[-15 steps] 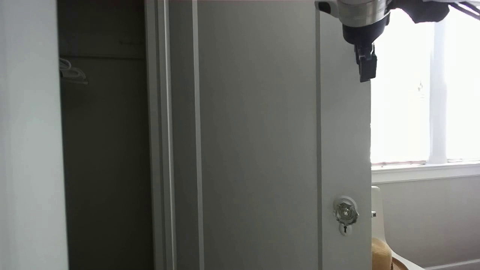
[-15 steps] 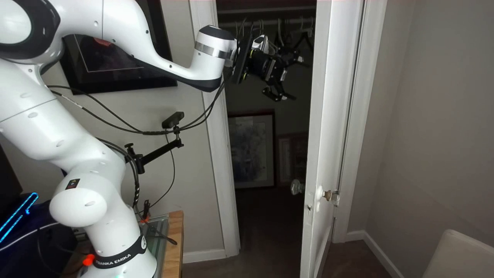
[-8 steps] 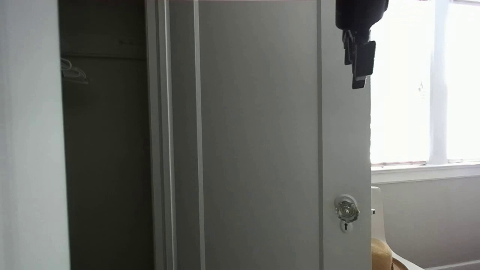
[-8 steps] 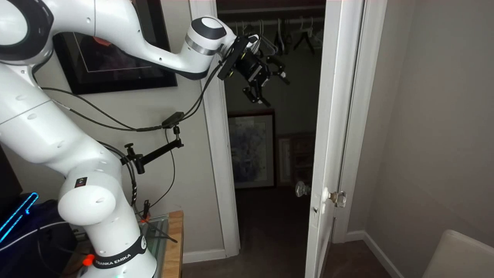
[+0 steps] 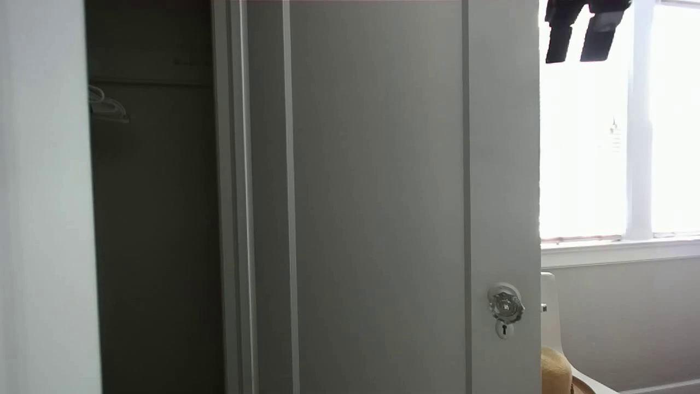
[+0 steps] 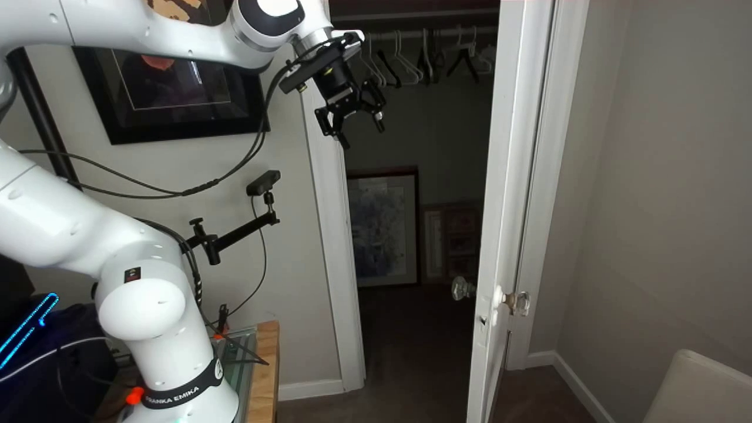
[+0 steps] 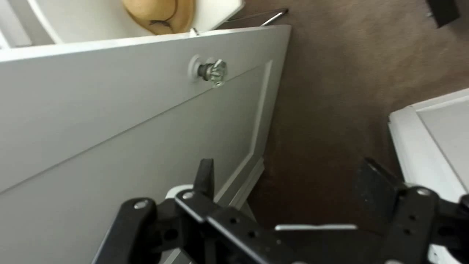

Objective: Open the closet door.

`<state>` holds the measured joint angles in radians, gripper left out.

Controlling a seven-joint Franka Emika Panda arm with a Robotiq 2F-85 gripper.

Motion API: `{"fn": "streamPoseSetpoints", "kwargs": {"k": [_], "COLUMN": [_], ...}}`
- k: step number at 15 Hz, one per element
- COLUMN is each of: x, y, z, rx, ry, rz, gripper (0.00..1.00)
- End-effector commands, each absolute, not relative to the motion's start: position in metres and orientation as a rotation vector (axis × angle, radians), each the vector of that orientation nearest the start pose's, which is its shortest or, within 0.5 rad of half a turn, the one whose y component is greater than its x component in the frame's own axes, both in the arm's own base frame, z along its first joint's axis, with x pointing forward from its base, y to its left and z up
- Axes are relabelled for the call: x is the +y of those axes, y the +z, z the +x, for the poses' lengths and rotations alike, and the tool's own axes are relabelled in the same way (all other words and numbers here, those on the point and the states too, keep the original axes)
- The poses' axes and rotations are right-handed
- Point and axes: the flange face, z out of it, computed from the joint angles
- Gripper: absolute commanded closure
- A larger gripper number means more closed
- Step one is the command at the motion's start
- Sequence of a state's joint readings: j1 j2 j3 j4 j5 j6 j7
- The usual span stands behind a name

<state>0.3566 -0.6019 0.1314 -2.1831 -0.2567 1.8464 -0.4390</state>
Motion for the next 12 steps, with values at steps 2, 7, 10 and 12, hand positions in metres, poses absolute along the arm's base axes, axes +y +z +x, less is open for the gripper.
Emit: {"fn": "streamPoseSetpoints", "kwargs": {"k": [2,7,10,12], "x": [0.155,0.157,0.157,0.157], "y": [0.635,0.637,0.634,0.633], "z": [0.307,0.309,0.308,0.308], "rx": [-1.318,-1.294,-1.286,-1.285], "ry": [-0.329,-0.318,-0.311,-0.308], "rz": [-2.941,-2.95,-2.952,-2.952], "gripper": [0.0,0.0,0.0,0.0]}}
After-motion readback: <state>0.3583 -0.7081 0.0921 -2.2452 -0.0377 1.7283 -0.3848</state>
